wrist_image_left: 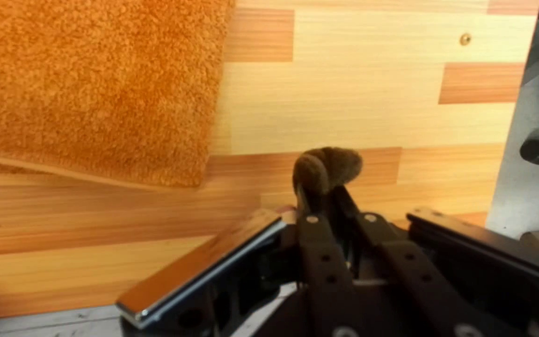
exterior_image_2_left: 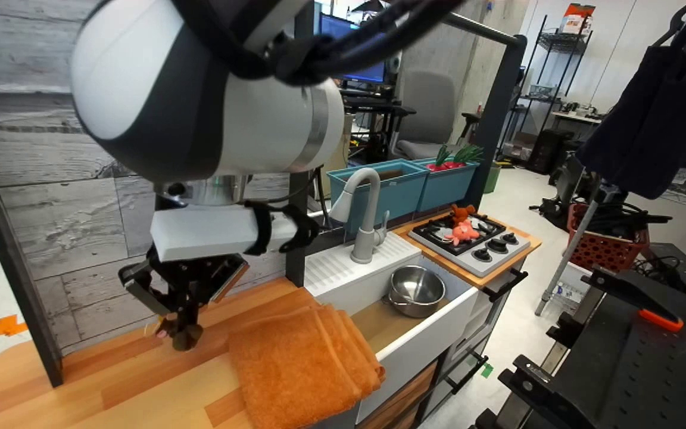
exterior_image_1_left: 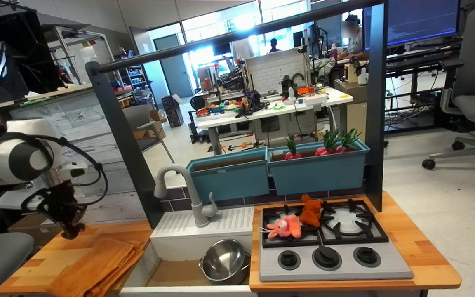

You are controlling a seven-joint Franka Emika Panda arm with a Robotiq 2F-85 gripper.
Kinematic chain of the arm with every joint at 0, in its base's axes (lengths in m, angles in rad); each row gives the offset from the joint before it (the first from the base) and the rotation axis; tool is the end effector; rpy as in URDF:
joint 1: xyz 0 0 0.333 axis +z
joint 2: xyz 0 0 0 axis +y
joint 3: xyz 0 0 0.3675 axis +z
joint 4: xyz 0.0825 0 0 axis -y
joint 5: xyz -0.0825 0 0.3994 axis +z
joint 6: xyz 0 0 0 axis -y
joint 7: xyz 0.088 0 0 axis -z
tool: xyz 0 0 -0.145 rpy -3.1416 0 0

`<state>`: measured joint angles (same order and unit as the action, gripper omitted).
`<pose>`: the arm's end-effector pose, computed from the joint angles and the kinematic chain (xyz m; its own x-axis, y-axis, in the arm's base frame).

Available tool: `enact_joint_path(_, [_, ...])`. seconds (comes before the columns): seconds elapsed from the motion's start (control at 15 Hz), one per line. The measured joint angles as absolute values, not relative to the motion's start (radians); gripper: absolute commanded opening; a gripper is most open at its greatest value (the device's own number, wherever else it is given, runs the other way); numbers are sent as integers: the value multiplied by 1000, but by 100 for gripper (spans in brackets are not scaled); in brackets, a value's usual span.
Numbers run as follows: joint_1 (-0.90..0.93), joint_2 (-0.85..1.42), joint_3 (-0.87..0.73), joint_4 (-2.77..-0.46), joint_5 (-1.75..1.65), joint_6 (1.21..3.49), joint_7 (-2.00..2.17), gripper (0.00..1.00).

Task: Pick up the plush toys from the counter and stove and put them in the pot, then wipe the counter

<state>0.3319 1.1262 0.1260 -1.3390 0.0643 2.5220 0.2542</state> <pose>0.7076 0.3271 0.0215 0.9970 0.0763 0.0122 0.0773 -0.9838 -0.1616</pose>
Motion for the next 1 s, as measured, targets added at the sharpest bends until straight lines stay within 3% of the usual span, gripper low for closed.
enact_joint_path(0.53, [350,877,-113,-1597,63,2550,541,2])
enact_joint_path(1.0, [319,980,-293,-1645,38,2536,775,2])
